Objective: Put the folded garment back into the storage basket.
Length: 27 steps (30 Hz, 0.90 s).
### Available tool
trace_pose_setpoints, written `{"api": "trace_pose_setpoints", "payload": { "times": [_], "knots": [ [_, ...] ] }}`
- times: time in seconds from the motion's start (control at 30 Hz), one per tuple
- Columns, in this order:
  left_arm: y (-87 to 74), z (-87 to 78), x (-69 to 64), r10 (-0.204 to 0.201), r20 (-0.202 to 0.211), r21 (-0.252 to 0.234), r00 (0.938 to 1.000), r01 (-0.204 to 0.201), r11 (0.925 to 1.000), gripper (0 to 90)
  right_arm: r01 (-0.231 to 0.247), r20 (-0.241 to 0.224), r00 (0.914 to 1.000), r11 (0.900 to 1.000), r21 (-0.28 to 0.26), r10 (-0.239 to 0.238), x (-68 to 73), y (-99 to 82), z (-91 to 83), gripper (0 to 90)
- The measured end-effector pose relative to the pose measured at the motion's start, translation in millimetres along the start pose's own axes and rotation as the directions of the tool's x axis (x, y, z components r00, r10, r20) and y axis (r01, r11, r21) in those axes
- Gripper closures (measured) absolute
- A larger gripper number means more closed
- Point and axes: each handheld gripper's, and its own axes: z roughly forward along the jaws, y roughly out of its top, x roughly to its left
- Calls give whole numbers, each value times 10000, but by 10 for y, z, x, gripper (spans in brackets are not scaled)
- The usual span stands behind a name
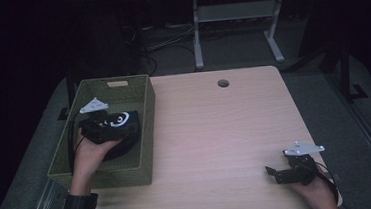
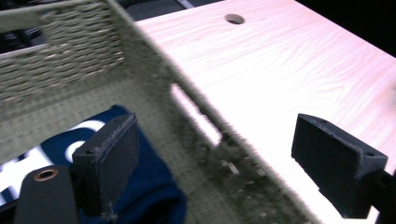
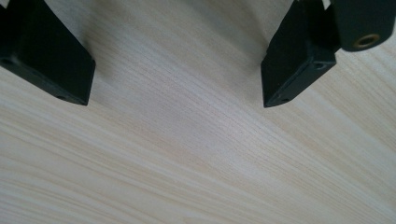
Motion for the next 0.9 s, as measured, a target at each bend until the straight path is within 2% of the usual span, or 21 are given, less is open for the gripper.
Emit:
{"api": "trace_pose_setpoints", "payload": {
  "times": [0.27,0.5,0.83,0.9],
  "knots": [
    [72,113,-269,287,469,-241,9985,-276,9993,145,4,5,10000,10000,0,-4,-1,0,1,96],
    [110,222,-506,545,862,-305,9948,-520,9982,145,-10,4,10000,10000,-7,10,1,0,0,96],
    [116,425,-832,975,1595,-280,9824,-942,9952,145,-5,-6,10000,10000,-3,5,0,0,1,96],
    [110,465,-884,975,1625,-286,9819,-941,9952,145,-2,-6,10000,10000,-3,2,0,0,0,96]
  ]
}}
